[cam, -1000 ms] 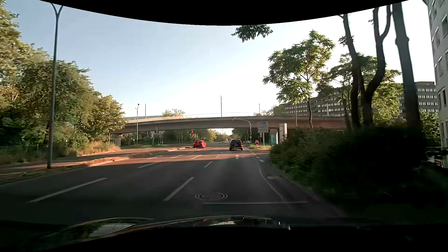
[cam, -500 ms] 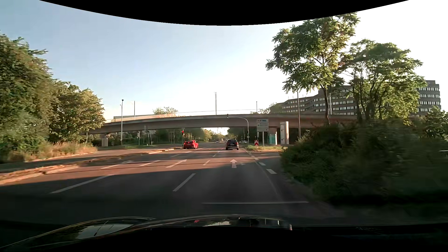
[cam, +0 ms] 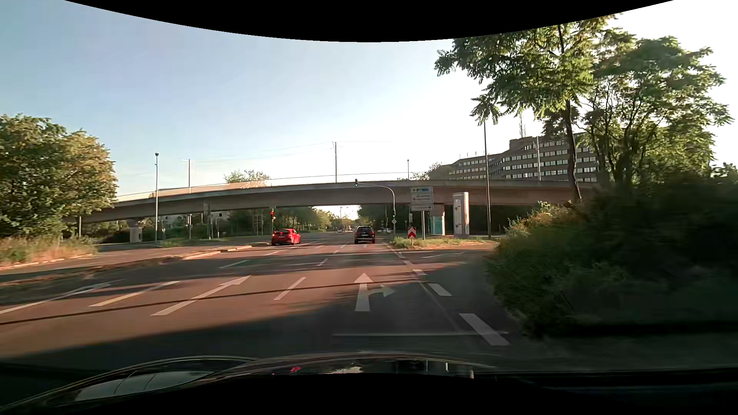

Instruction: Follow the waypoints while adhering to traffic rules and regulations

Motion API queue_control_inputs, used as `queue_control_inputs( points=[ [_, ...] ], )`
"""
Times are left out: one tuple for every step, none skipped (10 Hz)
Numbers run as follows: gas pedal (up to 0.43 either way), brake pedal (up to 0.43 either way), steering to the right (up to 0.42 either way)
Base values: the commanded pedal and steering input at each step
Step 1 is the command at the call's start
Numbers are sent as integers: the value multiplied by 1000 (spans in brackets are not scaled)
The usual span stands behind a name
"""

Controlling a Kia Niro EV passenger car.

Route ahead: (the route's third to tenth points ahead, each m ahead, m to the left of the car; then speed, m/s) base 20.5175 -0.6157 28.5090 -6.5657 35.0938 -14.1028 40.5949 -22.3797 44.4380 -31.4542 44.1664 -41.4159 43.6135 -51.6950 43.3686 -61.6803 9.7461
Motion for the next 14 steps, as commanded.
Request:
queue_control_inputs(
  points=[
    [0, 0, 71],
    [0, 0, 80],
    [0, 0, 88],
    [0, 0, 94],
    [0, 0, 101],
    [0, 0, 105],
    [0, 0, 109],
    [0, 0, 112],
    [0, 0, 114],
    [0, 0, 114],
    [8, 0, 113],
    [8, 0, 110],
    [8, 0, 106],
    [8, 0, 103]
  ],
)
